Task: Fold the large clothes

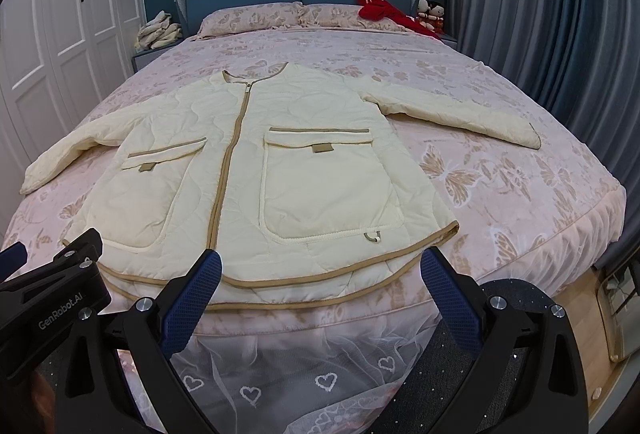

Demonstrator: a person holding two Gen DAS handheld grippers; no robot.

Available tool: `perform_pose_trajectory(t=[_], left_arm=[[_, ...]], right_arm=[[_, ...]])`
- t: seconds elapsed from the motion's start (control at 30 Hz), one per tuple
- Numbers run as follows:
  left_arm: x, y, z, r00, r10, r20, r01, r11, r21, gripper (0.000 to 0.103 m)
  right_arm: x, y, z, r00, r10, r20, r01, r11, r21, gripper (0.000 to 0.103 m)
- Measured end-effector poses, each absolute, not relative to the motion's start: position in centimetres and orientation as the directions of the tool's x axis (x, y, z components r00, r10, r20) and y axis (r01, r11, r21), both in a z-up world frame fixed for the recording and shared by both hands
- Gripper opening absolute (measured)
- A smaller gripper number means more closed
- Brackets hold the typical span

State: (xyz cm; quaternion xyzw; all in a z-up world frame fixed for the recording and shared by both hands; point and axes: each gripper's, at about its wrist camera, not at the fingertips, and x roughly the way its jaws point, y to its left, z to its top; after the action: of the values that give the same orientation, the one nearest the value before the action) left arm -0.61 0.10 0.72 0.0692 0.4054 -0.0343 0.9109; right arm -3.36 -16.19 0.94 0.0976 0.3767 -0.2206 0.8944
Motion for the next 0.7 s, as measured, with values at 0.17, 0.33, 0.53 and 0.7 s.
perform_pose_trajectory(t=[0.17,0.33,0.53,0.7], left_arm=[[-0.64,0.15,0.69,0.669,-0.007,-0.743,0.119,0.988,0.098,0.096],[-0.63,0.14,0.65,0.669,-0.007,-0.743,0.119,0.988,0.098,0.096],[-0.60,0.57,0.36,0.666,-0.006,-0.746,0.117,0.988,0.096,0.095],[-0.68,0.73,0.13,0.663,-0.005,-0.749,0.116,0.989,0.095,0.095]], right_arm=[[-3.31,-16.23,0.97,0.617,-0.322,-0.718,0.469,0.883,0.008,0.098],[-3.34,-16.29,0.89,0.617,-0.320,-0.719,0.469,0.883,0.009,0.098],[-3.32,-16.20,0.77,0.616,-0.320,-0.720,0.469,0.883,0.009,0.098],[-3.32,-16.18,0.36,0.612,-0.317,-0.724,0.471,0.882,0.012,0.098]])
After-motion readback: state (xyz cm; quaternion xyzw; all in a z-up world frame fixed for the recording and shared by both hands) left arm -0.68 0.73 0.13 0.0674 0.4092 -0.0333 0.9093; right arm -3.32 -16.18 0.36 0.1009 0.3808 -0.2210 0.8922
